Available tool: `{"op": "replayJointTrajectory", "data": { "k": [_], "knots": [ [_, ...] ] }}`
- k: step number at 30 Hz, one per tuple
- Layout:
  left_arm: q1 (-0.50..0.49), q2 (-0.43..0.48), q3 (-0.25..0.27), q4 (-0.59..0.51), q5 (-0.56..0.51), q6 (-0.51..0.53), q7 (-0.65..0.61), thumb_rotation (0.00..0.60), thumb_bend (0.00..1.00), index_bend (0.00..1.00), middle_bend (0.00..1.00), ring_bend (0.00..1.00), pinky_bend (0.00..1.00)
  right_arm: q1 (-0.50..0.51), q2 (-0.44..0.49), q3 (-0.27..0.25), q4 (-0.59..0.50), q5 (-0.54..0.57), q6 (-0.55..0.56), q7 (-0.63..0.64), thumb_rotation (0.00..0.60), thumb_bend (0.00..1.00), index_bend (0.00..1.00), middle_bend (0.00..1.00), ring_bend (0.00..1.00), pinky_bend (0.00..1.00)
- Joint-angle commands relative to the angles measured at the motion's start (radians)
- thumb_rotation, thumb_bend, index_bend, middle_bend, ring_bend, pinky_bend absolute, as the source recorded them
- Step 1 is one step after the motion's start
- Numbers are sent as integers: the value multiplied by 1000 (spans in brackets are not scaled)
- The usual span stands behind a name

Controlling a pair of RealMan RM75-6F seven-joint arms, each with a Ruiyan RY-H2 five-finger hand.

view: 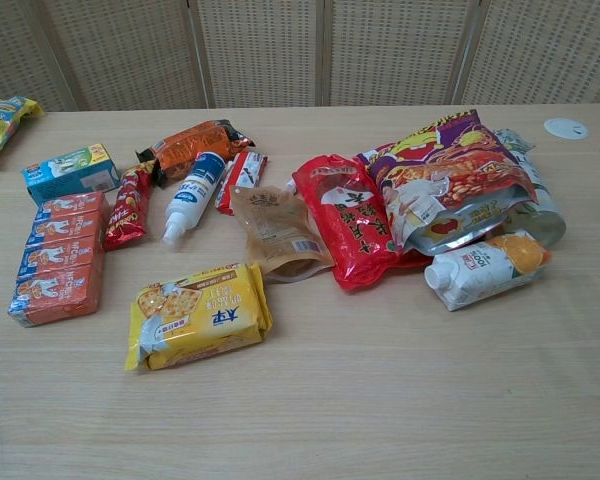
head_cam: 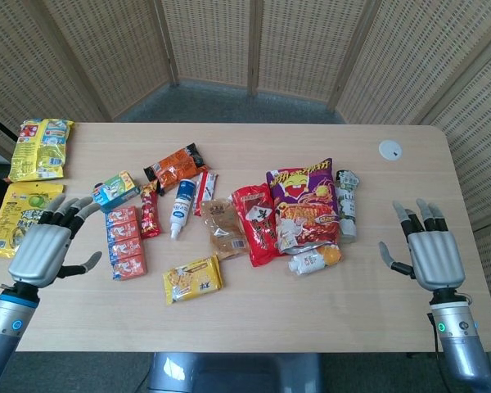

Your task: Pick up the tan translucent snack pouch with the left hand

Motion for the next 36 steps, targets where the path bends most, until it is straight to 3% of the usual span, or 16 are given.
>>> {"op": "replayJointTrajectory", "data": {
  "k": [1,6,10,13,20,24,28,32,36],
  "knots": [
    [-10,-2,-1,11,-3,-15,-3,494,342,153,150,145,0,2,1,2,-2,2,-2,-7,67,437,0,242,0,0],
    [-40,8,10,31,-4,-79,12,512,343,147,150,146,0,9,1,4,-8,4,-11,-18,67,437,0,242,0,0],
    [-82,8,19,57,4,-154,32,586,349,123,147,144,0,6,3,2,-18,0,-4,-24,66,437,0,242,0,0],
    [-121,-13,16,98,9,-205,47,600,359,93,145,144,0,1,9,0,-30,-7,5,-32,71,436,0,242,0,0],
    [-200,-121,13,251,91,-258,90,600,368,54,142,185,0,-15,32,-4,-75,-28,37,-61,68,435,0,242,0,0],
    [-262,-188,26,359,168,-318,72,600,367,38,142,203,0,-22,41,-8,-91,-41,48,-68,68,437,0,241,0,0],
    [-304,-277,40,486,269,-312,12,600,355,35,138,220,37,-33,51,-10,-101,-48,62,-71,68,436,0,241,0,0],
    [-340,-359,53,592,303,-330,-80,600,223,12,81,220,49,-42,65,-10,-112,-57,74,-71,70,437,0,241,0,0],
    [-373,-428,61,670,313,-355,-122,600,84,0,17,167,1,-47,72,-9,-120,-64,80,-71,68,437,0,242,0,0]
  ]
}}
